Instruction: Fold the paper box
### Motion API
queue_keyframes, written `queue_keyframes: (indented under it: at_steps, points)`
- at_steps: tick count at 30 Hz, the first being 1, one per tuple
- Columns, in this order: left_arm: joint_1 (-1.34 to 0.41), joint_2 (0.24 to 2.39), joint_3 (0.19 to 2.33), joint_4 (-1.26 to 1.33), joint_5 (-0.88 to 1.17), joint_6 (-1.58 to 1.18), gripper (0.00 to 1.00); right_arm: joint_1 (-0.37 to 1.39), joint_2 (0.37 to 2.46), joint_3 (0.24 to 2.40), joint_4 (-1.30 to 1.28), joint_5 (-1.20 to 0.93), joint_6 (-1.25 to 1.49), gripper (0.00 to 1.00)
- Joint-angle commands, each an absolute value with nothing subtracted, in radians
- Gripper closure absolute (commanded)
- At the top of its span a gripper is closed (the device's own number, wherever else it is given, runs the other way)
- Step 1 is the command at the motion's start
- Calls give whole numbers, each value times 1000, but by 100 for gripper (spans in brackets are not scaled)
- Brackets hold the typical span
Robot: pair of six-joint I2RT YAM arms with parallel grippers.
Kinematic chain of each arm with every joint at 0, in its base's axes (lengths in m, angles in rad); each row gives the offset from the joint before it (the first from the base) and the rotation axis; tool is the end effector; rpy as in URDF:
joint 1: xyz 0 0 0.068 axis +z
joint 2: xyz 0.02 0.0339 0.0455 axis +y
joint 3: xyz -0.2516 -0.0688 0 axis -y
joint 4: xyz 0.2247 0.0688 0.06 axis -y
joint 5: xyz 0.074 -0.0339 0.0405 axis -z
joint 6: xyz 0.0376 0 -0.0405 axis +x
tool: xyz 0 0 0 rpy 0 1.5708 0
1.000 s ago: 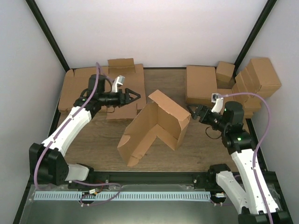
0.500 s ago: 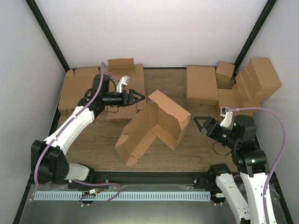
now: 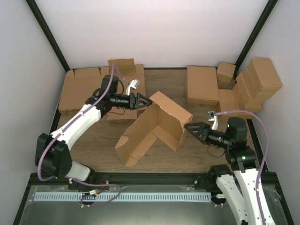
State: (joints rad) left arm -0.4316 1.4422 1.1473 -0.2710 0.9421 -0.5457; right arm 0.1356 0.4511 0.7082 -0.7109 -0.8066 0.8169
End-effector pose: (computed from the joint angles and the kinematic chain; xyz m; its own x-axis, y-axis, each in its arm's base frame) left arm 0.2610 -0.1537 0.3036 -0.8658 0.0627 -0.4964 0.4876 0.3289 -0.8088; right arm 0.0811 0.0385 0.2945 -0.8342 0.3953 -0.3845 -0.1874 0.4524 0.8719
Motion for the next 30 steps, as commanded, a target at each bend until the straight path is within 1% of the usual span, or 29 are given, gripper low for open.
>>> queue_keyframes:
  at_steps: [1,3,5,6,8,13,15,18,21,26,29,30]
  points:
    - [-443,1458,1189,-246,979,-521,25,142,501,706,-571,-854,824,34]
    - [-446,1466,1194,-242,986,-523,25,142,535,718,-569,-840,800,36]
    - [-449,1477,1199,-241,988,-522,25,141,571,729,-567,-825,778,42]
    - [-451,1485,1201,-240,989,-522,27,142,589,734,-566,-817,765,45]
    - [-451,1491,1204,-239,990,-522,30,141,624,745,-569,-812,737,48]
    - [-450,1463,1206,-252,959,-512,31,142,709,770,-570,-781,658,52]
    - [-449,1463,1208,-257,940,-517,33,142,740,788,-567,-757,630,53]
    - [-449,1471,1216,-267,893,-540,40,142,792,818,-554,-724,586,53]
    - [-449,1466,1226,-281,824,-554,46,140,857,856,-534,-714,534,52]
    - [-449,1438,1223,-253,778,-595,49,141,987,928,-474,-702,482,52]
    - [-449,1433,1218,-241,760,-613,54,141,1030,968,-462,-675,460,52]
    - [-449,1435,1217,-241,756,-616,58,141,1032,977,-462,-666,454,52]
